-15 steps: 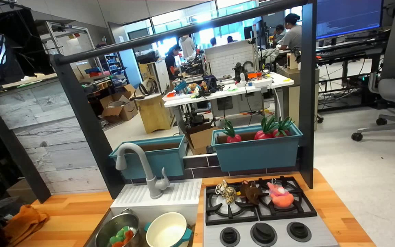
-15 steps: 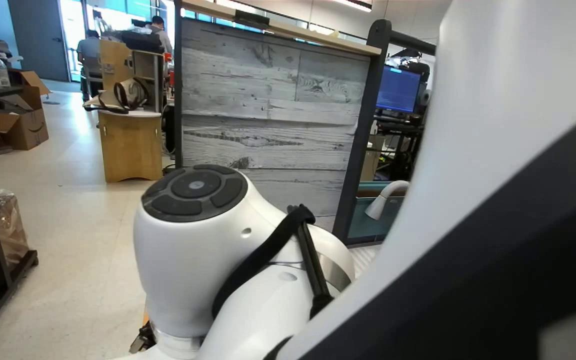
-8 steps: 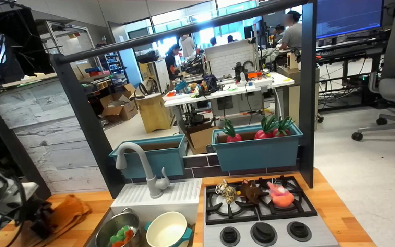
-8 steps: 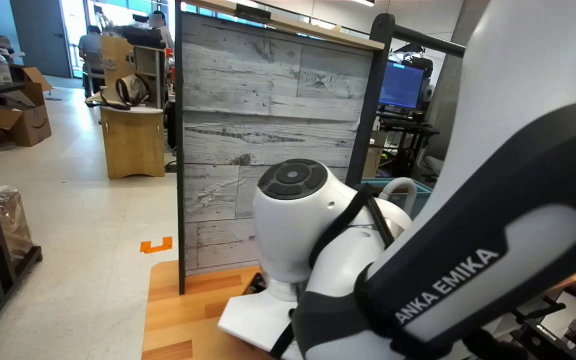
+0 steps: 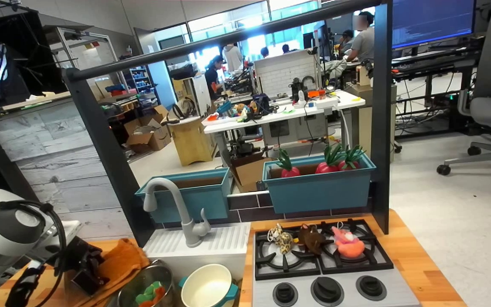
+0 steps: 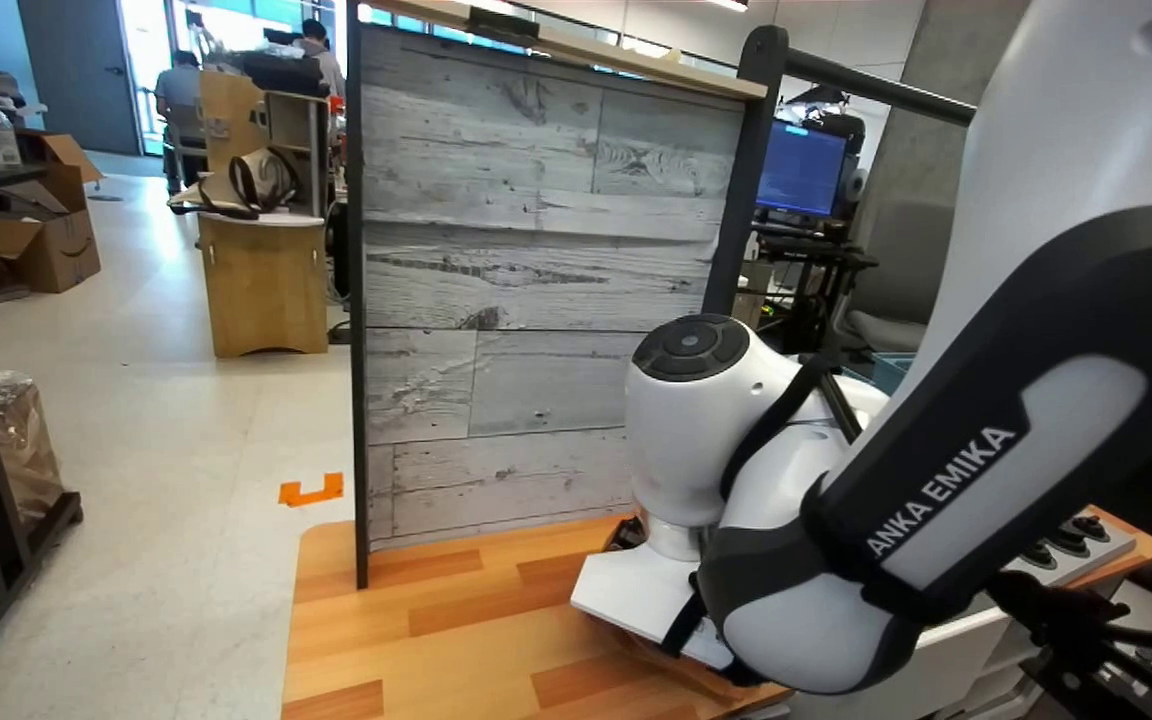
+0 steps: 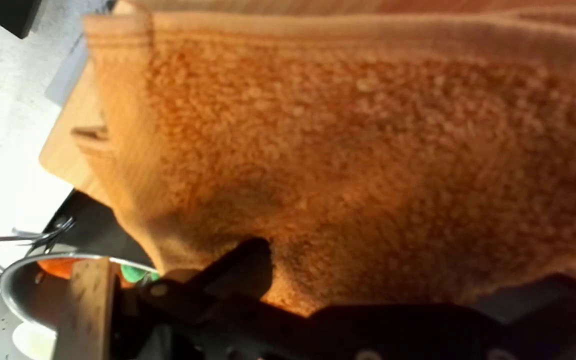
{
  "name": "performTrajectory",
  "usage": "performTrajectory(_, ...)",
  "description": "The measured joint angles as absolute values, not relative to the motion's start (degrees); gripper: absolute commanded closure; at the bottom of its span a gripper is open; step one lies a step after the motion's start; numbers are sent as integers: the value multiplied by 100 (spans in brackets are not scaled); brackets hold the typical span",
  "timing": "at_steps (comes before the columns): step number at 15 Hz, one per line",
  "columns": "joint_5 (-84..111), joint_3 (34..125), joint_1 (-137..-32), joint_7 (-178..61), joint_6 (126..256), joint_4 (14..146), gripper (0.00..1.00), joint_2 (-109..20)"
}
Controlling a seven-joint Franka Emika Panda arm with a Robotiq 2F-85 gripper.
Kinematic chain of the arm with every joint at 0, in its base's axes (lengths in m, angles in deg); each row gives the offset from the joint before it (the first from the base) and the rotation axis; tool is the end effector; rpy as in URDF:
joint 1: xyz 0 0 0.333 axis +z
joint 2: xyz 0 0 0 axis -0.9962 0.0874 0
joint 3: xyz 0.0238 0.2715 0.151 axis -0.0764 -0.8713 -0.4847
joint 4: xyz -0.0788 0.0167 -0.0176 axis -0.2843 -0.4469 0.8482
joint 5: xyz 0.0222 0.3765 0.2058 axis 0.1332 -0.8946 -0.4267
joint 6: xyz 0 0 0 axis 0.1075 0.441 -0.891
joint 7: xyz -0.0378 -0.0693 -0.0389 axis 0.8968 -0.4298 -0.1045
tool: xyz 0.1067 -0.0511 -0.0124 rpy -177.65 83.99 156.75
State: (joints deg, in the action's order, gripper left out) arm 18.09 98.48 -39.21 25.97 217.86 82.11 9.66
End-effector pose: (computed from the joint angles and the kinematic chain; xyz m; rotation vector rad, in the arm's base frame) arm 0.5741 0.2376 -0.1086 2.6421 -1.0840 0.4878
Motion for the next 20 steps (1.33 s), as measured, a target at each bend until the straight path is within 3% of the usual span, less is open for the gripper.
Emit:
performTrajectory(9,1461,8936,-3294,2162,22505,7762,0,776)
performTrajectory(20,784,8893,-4746,1697,22657,8209,0,607)
